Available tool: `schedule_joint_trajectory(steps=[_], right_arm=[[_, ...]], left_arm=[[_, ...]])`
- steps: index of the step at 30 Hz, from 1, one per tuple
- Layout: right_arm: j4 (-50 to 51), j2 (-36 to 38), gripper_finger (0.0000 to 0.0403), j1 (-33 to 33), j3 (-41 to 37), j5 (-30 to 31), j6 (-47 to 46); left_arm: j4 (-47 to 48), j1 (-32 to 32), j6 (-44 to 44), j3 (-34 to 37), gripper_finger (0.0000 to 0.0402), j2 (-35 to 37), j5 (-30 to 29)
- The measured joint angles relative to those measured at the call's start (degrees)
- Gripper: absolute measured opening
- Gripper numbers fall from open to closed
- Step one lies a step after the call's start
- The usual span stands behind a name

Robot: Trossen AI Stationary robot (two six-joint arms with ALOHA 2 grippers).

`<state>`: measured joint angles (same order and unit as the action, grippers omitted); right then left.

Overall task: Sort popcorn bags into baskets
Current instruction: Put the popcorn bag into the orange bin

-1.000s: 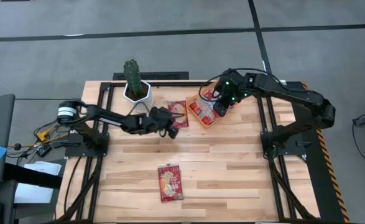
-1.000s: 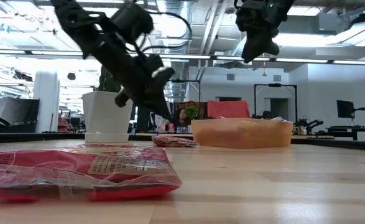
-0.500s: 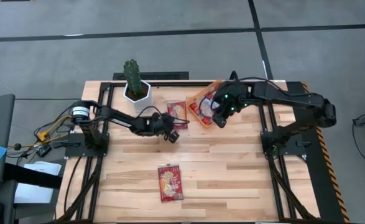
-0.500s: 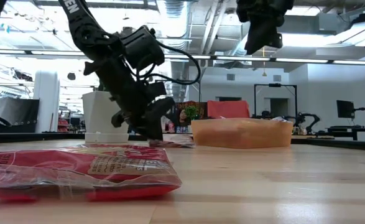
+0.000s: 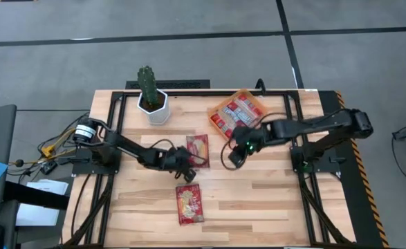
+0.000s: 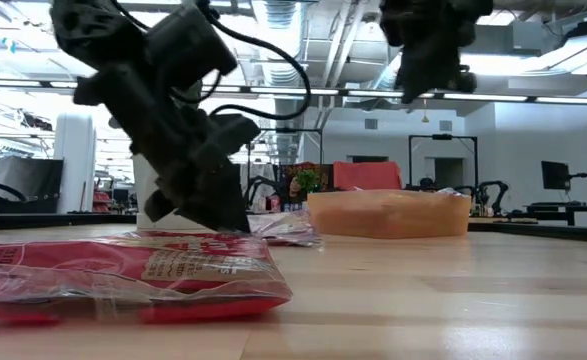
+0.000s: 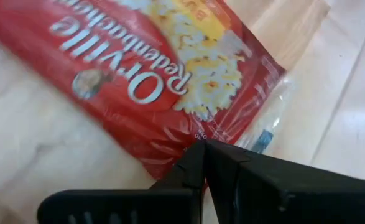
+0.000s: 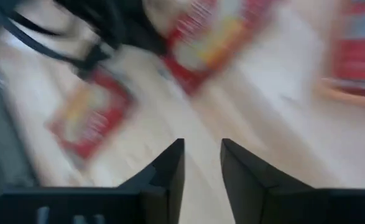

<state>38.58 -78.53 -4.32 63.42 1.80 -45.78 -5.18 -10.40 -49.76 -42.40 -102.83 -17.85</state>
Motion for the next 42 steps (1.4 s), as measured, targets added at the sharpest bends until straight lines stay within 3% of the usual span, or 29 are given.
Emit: schedule_joint_trajectory(steps=[6,10,17,21,25,30,36,42], right_arm=[[-24.9,-8.3,0.0199,-3.6,-9.4,1.8,-8.8],[-33.3,-16.2,0.0231,-3.4,-10.5,6.5,-13.6],[-47.1,-27.7,0.0237,-0.3,-10.1,7.1,-15.7],[-55.6,-32.8,0.0233,1.9,-9.6,4.0,-16.4],[-56.7,-35.5,0.0227,3.1,-8.5,0.4,-17.6],[-58.1,-35.9,0.0186,3.5,-8.3,-1.0,-15.8],[-57.7,-35.4,0.0027,3.5,-8.4,-1.9,-14.3],[-55.6,-31.9,0.0026,5.6,-8.7,-4.4,-13.8]], left_arm=[[-0.6,-4.2,-5.5,1.3,0.0000,0.0,-2.9],[-1.4,-4.8,-5.8,1.4,0.0000,-0.1,-3.0],[-2.5,-4.8,-5.8,1.6,0.0000,-0.2,-2.0],[-2.5,-4.8,-5.4,1.6,0.0000,-0.2,-1.9],[-2.6,-4.6,-5.4,1.6,0.0000,-0.2,-1.5],[-2.6,-4.5,-4.3,1.6,0.0000,-0.2,-1.8],[-2.9,-4.4,-4.0,1.6,0.0000,0.1,-2.4],[-2.1,-4.3,-3.6,2.0,0.0022,5.7,0.1]])
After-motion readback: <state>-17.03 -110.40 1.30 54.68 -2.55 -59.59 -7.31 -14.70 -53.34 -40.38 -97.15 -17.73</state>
